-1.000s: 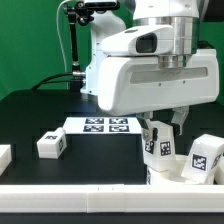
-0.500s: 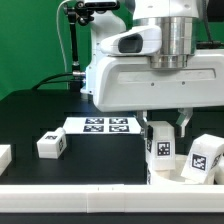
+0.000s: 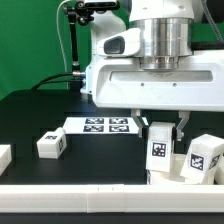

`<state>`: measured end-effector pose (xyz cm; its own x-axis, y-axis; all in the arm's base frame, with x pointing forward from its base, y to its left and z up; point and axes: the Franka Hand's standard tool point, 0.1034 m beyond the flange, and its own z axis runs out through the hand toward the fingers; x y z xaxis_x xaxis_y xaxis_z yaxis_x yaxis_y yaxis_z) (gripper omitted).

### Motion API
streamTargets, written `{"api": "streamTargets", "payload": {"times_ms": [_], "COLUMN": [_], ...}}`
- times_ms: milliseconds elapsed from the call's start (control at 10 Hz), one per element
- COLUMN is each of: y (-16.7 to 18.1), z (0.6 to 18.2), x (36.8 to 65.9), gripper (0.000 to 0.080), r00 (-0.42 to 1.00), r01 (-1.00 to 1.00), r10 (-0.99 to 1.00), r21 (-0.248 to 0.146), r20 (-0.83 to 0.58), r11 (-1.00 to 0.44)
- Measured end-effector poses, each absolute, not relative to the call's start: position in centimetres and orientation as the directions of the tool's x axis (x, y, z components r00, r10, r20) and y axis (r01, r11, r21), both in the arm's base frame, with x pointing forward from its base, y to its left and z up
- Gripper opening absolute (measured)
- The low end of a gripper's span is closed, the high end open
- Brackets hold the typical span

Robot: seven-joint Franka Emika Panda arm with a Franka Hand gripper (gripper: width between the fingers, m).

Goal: Assemble stool

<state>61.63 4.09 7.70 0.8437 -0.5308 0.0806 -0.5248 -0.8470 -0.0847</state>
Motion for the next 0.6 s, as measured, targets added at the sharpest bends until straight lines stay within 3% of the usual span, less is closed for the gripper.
{"api": "streamTargets", "payload": {"times_ms": [300, 500, 600], "y": [4.9, 5.6, 5.4], "z": [7.7, 7.9, 7.8], "x": [61.5, 61.2, 61.5], "gripper": [0.0338, 0.0338, 0.0338], "r00": [0.62, 0.525, 0.459], "r01": [-0.778, -0.85, -0.887], "r10": [-0.784, -0.851, -0.888], "r21": [-0.108, -0.042, -0.059], "r20": [0.033, -0.018, -0.019], "r11": [-0.619, -0.524, -0.457]}}
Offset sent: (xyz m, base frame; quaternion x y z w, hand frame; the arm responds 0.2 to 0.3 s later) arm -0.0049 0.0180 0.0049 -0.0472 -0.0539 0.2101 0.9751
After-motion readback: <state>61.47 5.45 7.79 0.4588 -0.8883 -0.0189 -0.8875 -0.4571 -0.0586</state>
